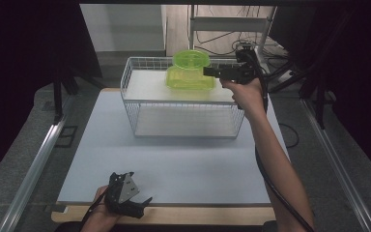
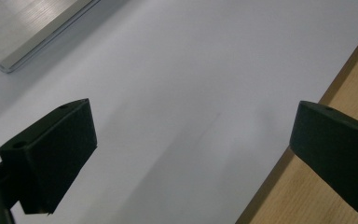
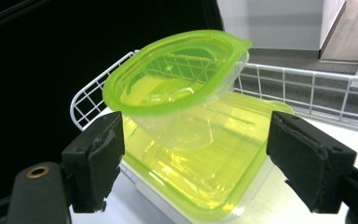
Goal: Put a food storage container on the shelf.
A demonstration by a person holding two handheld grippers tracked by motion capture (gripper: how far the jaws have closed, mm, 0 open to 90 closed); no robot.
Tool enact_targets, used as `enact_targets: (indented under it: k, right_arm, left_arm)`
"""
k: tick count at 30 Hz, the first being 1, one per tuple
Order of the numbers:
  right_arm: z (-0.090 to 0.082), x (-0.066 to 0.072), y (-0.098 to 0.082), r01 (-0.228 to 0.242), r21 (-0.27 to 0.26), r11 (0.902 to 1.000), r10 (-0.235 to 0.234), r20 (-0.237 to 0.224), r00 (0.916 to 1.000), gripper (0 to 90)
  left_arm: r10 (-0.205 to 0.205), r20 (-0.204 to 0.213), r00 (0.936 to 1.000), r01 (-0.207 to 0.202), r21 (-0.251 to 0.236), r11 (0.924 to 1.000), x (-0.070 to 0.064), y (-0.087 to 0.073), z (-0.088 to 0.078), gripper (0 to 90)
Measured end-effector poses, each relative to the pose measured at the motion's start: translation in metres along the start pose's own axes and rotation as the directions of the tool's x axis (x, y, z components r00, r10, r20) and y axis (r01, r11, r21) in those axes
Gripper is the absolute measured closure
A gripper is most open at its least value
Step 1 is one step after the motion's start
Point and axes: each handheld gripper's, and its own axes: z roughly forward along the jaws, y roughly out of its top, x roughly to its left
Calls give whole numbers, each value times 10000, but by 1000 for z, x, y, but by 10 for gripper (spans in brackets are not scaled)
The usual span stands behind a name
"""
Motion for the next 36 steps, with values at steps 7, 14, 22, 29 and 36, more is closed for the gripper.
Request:
enact_targets:
  k: [7,14,22,29,36]
  right_arm:
    - [-8,-1,-12,264,50,9996,-263,-61,9996,195]
    - [-15,-2,-28,395,38,9992,-394,-181,9991,184]
    - [-21,1,-45,717,15,9974,-717,-242,9971,169]
    - [-24,3,-57,948,-8,9955,-948,-123,9954,146]
    - [-26,5,-69,1154,-23,9933,-1154,29,9933,121]
  left_arm:
    - [-273,157,9995,275,-148,9995,0,0,0,3]
    - [-276,182,9995,279,-133,9995,1,0,0,3]
    - [-127,472,9988,153,-554,9983,1,-1,0,5]
    - [-194,626,9979,244,-808,9964,2,-1,-2,10]
    - [-554,908,9943,649,-1056,9923,3,-1,-4,13]
